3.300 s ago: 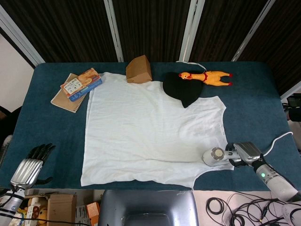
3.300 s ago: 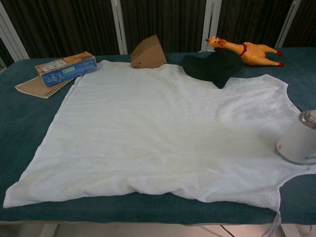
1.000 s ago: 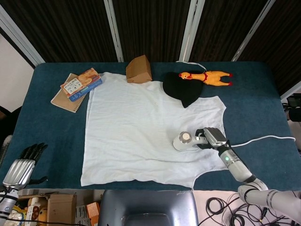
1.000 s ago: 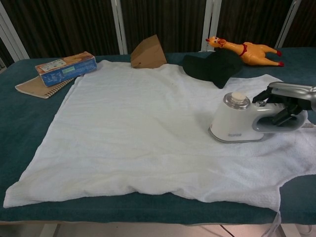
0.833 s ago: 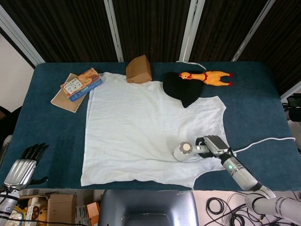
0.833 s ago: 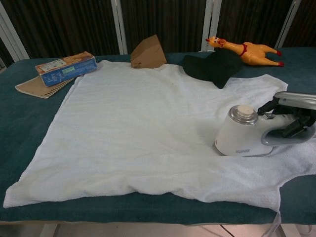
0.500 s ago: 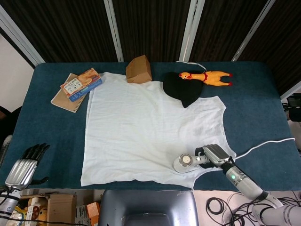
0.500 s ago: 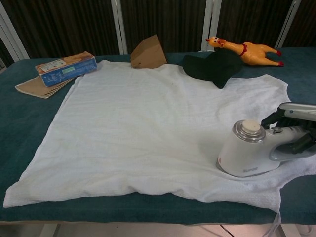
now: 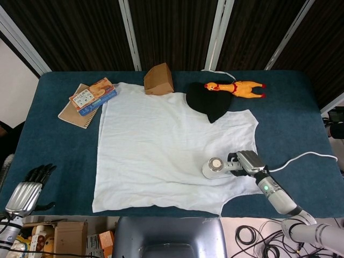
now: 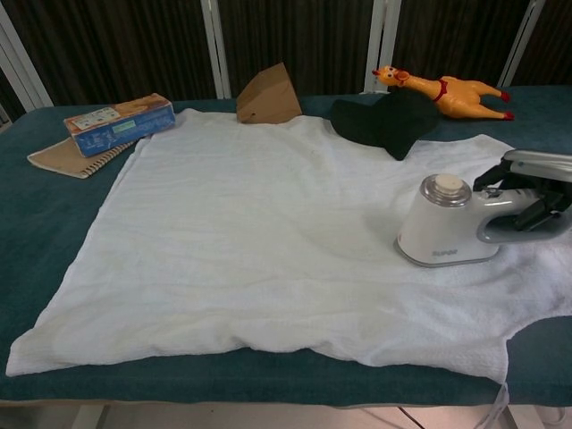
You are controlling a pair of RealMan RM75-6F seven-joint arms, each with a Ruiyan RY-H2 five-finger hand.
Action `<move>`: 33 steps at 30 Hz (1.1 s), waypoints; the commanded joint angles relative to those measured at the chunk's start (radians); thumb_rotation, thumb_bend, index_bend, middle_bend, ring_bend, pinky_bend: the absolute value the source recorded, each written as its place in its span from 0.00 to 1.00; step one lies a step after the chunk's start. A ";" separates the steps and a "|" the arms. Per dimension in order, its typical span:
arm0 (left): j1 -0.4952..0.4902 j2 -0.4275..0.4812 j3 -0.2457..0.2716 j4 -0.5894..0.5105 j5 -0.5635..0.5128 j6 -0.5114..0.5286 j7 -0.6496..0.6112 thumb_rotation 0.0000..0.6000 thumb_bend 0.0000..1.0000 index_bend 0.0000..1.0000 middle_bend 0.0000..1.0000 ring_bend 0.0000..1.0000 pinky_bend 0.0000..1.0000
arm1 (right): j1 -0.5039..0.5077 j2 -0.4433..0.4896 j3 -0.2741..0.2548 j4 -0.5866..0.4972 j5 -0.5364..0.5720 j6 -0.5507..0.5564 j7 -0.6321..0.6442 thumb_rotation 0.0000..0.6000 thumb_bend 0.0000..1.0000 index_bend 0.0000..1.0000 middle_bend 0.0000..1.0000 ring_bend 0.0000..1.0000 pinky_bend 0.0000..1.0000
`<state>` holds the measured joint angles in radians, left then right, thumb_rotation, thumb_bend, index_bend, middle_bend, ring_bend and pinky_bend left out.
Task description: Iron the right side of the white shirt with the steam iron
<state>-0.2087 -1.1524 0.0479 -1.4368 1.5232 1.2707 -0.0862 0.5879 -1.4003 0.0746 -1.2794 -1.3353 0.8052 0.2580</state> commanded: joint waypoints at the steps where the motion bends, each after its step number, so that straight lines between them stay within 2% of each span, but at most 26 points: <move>1: 0.000 0.000 0.000 0.000 -0.001 0.000 0.002 1.00 0.06 0.07 0.06 0.00 0.10 | 0.033 -0.046 0.043 0.085 0.065 -0.034 -0.061 1.00 0.81 1.00 1.00 1.00 1.00; 4: 0.001 0.001 -0.001 -0.001 -0.003 0.000 0.001 1.00 0.06 0.07 0.06 0.00 0.10 | 0.055 -0.077 0.073 0.159 0.129 -0.061 -0.111 1.00 0.81 1.00 1.00 1.00 1.00; 9: 0.002 0.001 -0.001 0.001 -0.005 -0.001 0.000 1.00 0.06 0.07 0.06 0.00 0.10 | 0.068 -0.097 0.092 0.215 0.175 -0.084 -0.137 1.00 0.81 1.00 1.00 1.00 1.00; 11: 0.002 0.002 -0.001 0.002 -0.007 -0.003 -0.002 1.00 0.06 0.07 0.06 0.00 0.10 | 0.080 -0.119 0.109 0.275 0.217 -0.109 -0.150 1.00 0.81 1.00 1.00 1.00 1.00; 12: 0.001 0.003 -0.001 0.003 -0.008 -0.005 -0.001 1.00 0.06 0.07 0.06 0.00 0.10 | 0.087 -0.136 0.123 0.347 0.254 -0.125 -0.163 1.00 0.81 1.00 1.00 1.00 1.00; 15: 0.000 0.004 -0.003 0.001 -0.012 -0.008 0.001 1.00 0.06 0.07 0.06 0.00 0.10 | 0.103 -0.174 0.138 0.455 0.288 -0.148 -0.188 1.00 0.81 1.00 1.00 1.00 1.00; 19: -0.001 0.005 -0.004 -0.003 -0.014 -0.011 0.004 1.00 0.06 0.07 0.06 0.00 0.10 | 0.114 -0.195 0.161 0.538 0.315 -0.179 -0.178 1.00 0.81 1.00 1.00 1.00 1.00; 23: -0.002 0.005 -0.005 -0.008 -0.015 -0.012 0.010 1.00 0.06 0.07 0.06 0.00 0.10 | 0.111 -0.177 0.174 0.532 0.290 -0.169 -0.135 1.00 0.81 1.00 1.00 1.00 1.00; 29: -0.004 0.003 -0.005 -0.011 -0.010 -0.010 0.014 1.00 0.06 0.07 0.06 0.00 0.10 | 0.090 -0.126 0.181 0.414 0.221 -0.087 -0.079 1.00 0.81 1.00 1.00 1.00 1.00; 33: -0.004 0.002 -0.004 -0.011 -0.007 -0.009 0.014 1.00 0.06 0.07 0.06 0.00 0.10 | 0.095 -0.126 0.173 0.357 0.200 -0.069 -0.105 1.00 0.81 1.00 1.00 1.00 1.00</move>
<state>-0.2121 -1.1500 0.0442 -1.4479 1.5163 1.2616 -0.0725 0.6827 -1.5301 0.2510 -0.9006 -1.1203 0.7218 0.1635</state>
